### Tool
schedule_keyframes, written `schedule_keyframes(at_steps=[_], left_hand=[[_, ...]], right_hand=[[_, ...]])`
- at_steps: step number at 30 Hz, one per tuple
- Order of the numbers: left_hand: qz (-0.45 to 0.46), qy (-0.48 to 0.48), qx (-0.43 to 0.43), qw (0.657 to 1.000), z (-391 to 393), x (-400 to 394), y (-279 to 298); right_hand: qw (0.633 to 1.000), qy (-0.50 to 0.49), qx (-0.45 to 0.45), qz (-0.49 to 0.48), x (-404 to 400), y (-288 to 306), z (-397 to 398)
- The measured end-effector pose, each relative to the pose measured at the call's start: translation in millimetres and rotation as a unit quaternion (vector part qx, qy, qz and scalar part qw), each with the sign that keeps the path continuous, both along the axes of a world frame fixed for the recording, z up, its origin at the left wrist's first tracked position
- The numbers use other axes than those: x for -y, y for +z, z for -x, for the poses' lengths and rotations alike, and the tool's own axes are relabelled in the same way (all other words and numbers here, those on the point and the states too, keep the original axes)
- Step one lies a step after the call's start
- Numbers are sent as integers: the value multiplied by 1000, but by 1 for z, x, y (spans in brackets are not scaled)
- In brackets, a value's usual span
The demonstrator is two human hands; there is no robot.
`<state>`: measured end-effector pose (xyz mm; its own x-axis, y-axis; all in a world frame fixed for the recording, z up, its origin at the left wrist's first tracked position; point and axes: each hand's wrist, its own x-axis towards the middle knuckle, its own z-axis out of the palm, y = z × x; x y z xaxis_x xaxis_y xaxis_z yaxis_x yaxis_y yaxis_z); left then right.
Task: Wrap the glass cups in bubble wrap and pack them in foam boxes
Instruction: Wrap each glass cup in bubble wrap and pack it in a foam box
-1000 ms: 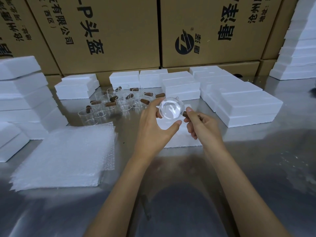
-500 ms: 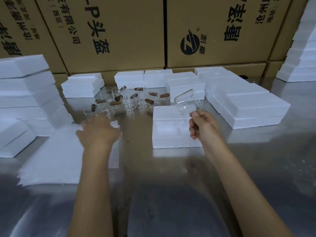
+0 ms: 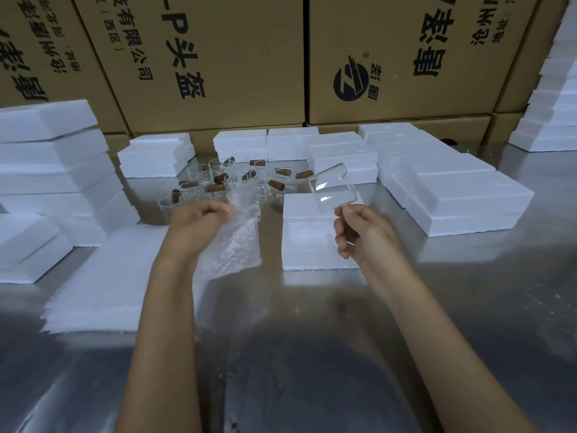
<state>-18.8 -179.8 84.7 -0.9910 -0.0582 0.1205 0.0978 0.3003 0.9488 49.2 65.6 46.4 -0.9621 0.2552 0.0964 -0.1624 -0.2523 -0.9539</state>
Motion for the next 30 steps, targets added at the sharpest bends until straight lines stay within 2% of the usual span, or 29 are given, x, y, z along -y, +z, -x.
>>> schedule_keyframes(at_steps=[3, 6, 8, 11, 14, 18, 20, 22, 23, 24, 27, 29, 30], left_hand=[[-8, -62, -9, 998, 1, -5, -2], [6, -114, -10, 993, 1, -13, -5], [12, -141, -4, 990, 0, -18, -7], [10, -152, -9, 988, 0, -21, -7], [0, -121, -14, 993, 1, -20, -7], [-47, -108, -62, 991, -6, -30, -1], [-50, -119, -93, 987, -12, -41, 3], [-14, -139, -135, 981, -19, -53, 5], [10, -151, -156, 976, -23, -59, 6], [28, -162, -170, 972, -26, -64, 7], [39, -184, -183, 965, -33, -74, 10], [34, -195, -173, 965, -36, -78, 10], [29, -202, -167, 965, -37, -79, 11]], right_hand=[[996, 84, -33, 27, 6, 4, -5], [990, 126, -61, -3, 12, 6, -9], [991, 110, -63, -50, 15, 7, -10], [979, 27, -60, -191, 18, 6, -11], [931, -43, -58, -359, 17, 2, -12], [837, -71, -83, -537, 19, -1, -17], [796, -73, -106, -592, 23, -2, -18], [783, -83, -105, -608, 28, -4, -17], [798, -91, -92, -589, 29, -5, -16], [832, -98, -71, -542, 30, -5, -14], [946, -85, 25, -312, 24, -1, -6], [986, -37, 79, -140, 20, 3, -4], [994, -8, 91, -56, 18, 5, -4]])
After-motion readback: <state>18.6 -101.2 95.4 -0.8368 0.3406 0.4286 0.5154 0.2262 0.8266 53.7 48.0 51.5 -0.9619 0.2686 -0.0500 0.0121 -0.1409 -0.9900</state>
